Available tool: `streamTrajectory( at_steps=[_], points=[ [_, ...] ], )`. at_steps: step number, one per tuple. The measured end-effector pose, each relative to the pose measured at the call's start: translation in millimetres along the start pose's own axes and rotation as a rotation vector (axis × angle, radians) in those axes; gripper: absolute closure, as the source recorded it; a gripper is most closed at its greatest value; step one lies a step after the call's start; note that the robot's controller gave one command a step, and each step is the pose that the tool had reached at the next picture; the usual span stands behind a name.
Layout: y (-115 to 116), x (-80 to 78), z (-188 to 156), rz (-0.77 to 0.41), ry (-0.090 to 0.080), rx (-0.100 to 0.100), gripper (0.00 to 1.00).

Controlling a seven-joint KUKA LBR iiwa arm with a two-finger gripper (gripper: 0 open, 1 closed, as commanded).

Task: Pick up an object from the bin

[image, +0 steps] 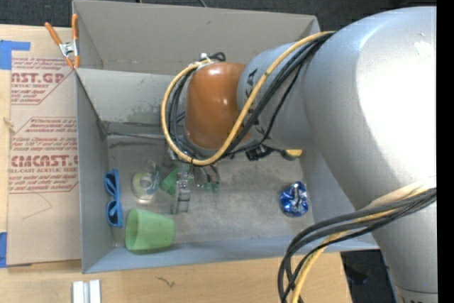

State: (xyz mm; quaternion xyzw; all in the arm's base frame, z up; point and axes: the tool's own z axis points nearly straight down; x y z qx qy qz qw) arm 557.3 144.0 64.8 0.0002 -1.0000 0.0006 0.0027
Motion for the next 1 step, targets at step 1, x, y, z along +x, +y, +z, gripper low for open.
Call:
streamTrajectory(
  at_steps=[1],
  points=[
    [1.4, -1.6, -4.7, 0.0, -0.006, -0.003, 1.0]
  ],
)
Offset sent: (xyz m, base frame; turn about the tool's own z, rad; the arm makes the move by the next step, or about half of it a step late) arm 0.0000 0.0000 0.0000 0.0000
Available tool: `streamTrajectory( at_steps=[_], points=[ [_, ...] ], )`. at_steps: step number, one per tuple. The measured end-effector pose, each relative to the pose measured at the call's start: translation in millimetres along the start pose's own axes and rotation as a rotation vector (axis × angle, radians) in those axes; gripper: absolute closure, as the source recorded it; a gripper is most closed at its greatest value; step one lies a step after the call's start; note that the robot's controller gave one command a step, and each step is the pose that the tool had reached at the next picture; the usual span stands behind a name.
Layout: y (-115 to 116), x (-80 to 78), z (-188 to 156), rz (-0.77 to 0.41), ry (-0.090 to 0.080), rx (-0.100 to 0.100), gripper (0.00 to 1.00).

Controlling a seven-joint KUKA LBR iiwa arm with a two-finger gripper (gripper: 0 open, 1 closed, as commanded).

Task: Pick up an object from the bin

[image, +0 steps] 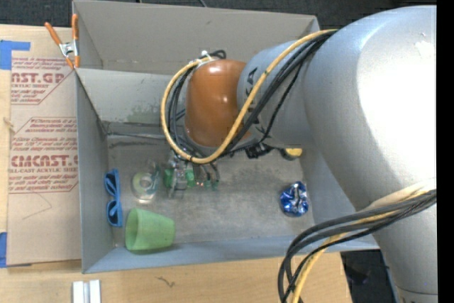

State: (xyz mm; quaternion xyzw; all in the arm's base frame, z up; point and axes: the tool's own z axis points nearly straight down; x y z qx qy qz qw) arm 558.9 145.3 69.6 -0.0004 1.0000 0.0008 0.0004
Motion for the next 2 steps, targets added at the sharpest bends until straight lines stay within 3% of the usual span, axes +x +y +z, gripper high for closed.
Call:
streamTrajectory(
  at_steps=[1, 2],
  points=[
    [-102, -1.1, -102, -0.471, -0.005, 0.004, 1.0],
    [-93, 10.0, -160, -0.48, -0.007, 0.002, 1.0]
  ],
)
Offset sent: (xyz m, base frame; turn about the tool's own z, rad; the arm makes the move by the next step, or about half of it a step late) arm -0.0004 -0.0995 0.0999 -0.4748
